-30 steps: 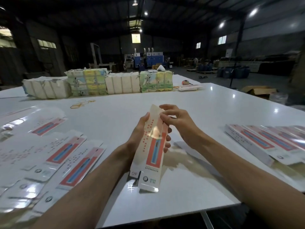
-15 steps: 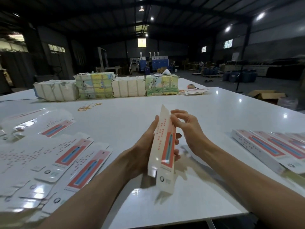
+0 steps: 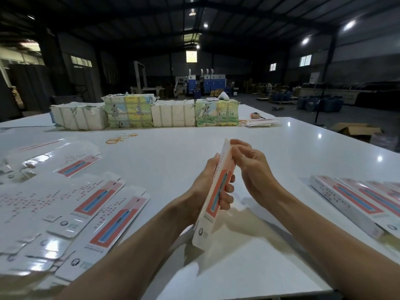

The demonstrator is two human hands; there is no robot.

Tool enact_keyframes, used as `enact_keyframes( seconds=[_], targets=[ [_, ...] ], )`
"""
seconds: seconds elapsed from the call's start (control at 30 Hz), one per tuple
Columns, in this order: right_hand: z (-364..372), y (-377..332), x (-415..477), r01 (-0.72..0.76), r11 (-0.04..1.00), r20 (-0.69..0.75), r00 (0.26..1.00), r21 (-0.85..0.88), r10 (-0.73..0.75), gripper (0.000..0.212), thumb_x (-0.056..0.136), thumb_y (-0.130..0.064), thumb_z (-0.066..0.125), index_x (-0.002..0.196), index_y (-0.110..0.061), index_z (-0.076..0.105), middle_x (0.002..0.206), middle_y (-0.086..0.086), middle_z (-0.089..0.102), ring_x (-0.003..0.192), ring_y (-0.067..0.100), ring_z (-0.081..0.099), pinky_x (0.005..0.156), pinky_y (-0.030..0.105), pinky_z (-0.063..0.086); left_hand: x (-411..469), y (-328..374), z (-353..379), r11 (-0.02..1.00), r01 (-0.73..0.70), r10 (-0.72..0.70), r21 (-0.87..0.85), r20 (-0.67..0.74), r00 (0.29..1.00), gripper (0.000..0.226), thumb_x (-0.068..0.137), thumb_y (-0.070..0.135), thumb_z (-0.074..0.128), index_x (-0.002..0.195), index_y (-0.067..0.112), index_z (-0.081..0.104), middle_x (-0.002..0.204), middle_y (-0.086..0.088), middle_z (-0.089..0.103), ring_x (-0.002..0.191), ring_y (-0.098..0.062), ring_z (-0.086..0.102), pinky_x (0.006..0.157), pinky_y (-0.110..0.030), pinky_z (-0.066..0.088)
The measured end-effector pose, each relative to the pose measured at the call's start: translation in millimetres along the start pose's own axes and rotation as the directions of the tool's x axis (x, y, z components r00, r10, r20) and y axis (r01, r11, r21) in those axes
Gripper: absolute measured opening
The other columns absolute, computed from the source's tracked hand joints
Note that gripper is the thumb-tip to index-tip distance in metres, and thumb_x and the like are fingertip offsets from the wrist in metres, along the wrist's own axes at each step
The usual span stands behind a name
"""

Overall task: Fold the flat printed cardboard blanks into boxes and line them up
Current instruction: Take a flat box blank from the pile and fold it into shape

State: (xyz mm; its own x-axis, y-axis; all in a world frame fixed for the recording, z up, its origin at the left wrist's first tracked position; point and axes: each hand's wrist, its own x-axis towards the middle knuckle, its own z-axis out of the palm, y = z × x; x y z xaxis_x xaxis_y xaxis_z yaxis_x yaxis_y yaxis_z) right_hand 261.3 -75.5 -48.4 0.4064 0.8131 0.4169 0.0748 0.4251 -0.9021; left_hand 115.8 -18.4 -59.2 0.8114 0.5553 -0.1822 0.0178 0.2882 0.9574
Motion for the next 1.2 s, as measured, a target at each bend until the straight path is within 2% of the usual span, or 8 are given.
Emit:
enact_keyframes(
  seconds=[0.13, 0.27, 0.43, 0.57, 0.7, 0.83, 0.93, 1.2],
  targets=[
    [6, 3, -5, 0.024, 0.996, -0.032, 0.999, -0.090, -0.027, 0.024, 0.102, -0.030, 0.064, 0.122, -0.018, 0.071, 0.139, -0.004, 0.063, 0.133, 0.024, 0.057, 0.118, 0.057, 0.042, 1, 1, -5, 0.973, -0.021, 0.019, -0.228, -0.008, 1.000, 0.063, 0.102, 0.071, 0.033, 0.104, 0.011, 0.051, 0.066, -0.005, 0.052, 0.044, -0.011, 0.047, 0.046, -0.020, 0.048],
    [12, 11, -12, 0.051, 0.989, 0.108, 0.993, -0.141, -0.036, 0.039, 0.104, -0.034, 0.063, 0.141, -0.039, 0.052, 0.121, -0.003, 0.074, 0.117, 0.020, 0.070, 0.101, 0.039, 0.058, -4, 0, -15, 0.896, -0.085, 0.096, -0.436, 0.003, 0.995, 0.057, 0.103, 0.065, 0.042, 0.113, 0.010, 0.055, 0.076, -0.010, 0.056, 0.050, -0.014, 0.054, 0.051, -0.025, 0.053],
    [12, 11, -16, 0.027, 0.996, 0.124, 0.992, -0.088, -0.016, 0.035, 0.106, -0.032, 0.059, 0.139, -0.041, 0.056, 0.101, 0.002, 0.076, 0.097, 0.029, 0.077, 0.075, 0.037, 0.065, 2, -10, -15, 0.968, -0.204, 0.182, -0.147, -0.148, 0.972, 0.065, 0.105, 0.067, 0.032, 0.136, 0.018, 0.060, 0.118, -0.022, 0.074, 0.105, -0.043, 0.075, 0.100, -0.060, 0.057],
    [7, 8, -13, 0.041, 0.996, 0.104, 0.994, -0.078, -0.033, 0.032, 0.106, -0.029, 0.059, 0.137, -0.038, 0.060, 0.107, 0.001, 0.078, 0.104, 0.028, 0.076, 0.085, 0.040, 0.064, 7, -11, -9, 0.938, -0.342, 0.340, 0.052, -0.320, 0.884, 0.044, 0.106, 0.061, 0.040, 0.145, 0.045, 0.031, 0.114, -0.016, 0.073, 0.091, -0.035, 0.079, 0.082, -0.052, 0.065],
    [7, 9, -9, 0.063, 0.993, 0.046, 0.997, -0.104, -0.059, 0.030, 0.104, -0.036, 0.063, 0.131, -0.047, 0.064, 0.103, 0.003, 0.077, 0.105, 0.026, 0.075, 0.093, 0.046, 0.061, 8, -14, -12, 0.817, -0.505, 0.573, 0.280, -0.297, 0.763, 0.044, 0.108, 0.045, 0.050, 0.139, 0.070, 0.031, 0.116, 0.000, 0.067, 0.090, -0.015, 0.079, 0.063, -0.031, 0.064],
    [4, 9, -7, 0.073, 0.992, 0.039, 0.997, -0.104, -0.069, 0.034, 0.099, -0.043, 0.066, 0.131, -0.056, 0.063, 0.098, 0.005, 0.074, 0.107, 0.025, 0.074, 0.093, 0.040, 0.062, 5, -12, -7, 0.816, -0.528, 0.571, 0.235, -0.187, 0.799, 0.049, 0.103, 0.058, 0.049, 0.145, 0.072, 0.029, 0.134, 0.014, 0.062, 0.104, -0.012, 0.076, 0.071, -0.035, 0.064],
    [3, 10, -8, 0.055, 0.997, 0.074, 0.996, -0.057, -0.050, 0.040, 0.096, -0.045, 0.070, 0.134, -0.053, 0.062, 0.098, 0.005, 0.072, 0.108, 0.023, 0.074, 0.084, 0.035, 0.063, 3, -10, -3, 0.815, -0.495, 0.548, 0.302, -0.119, 0.828, 0.088, 0.081, 0.062, 0.075, 0.143, 0.075, 0.014, 0.136, 0.026, 0.049, 0.103, -0.010, 0.074, 0.071, -0.024, 0.061],
    [3, 10, -6, 0.034, 0.998, 0.129, 0.991, -0.058, -0.026, 0.027, 0.102, -0.030, 0.067, 0.128, -0.038, 0.066, 0.101, 0.009, 0.071, 0.102, 0.029, 0.077, 0.074, 0.034, 0.064, 3, -11, -9, 0.816, -0.470, 0.540, 0.338, -0.151, 0.828, 0.100, 0.067, 0.024, 0.086, 0.130, 0.072, 0.025, 0.126, 0.012, 0.055, 0.100, -0.014, 0.074, 0.068, -0.023, 0.062]
  ],
)
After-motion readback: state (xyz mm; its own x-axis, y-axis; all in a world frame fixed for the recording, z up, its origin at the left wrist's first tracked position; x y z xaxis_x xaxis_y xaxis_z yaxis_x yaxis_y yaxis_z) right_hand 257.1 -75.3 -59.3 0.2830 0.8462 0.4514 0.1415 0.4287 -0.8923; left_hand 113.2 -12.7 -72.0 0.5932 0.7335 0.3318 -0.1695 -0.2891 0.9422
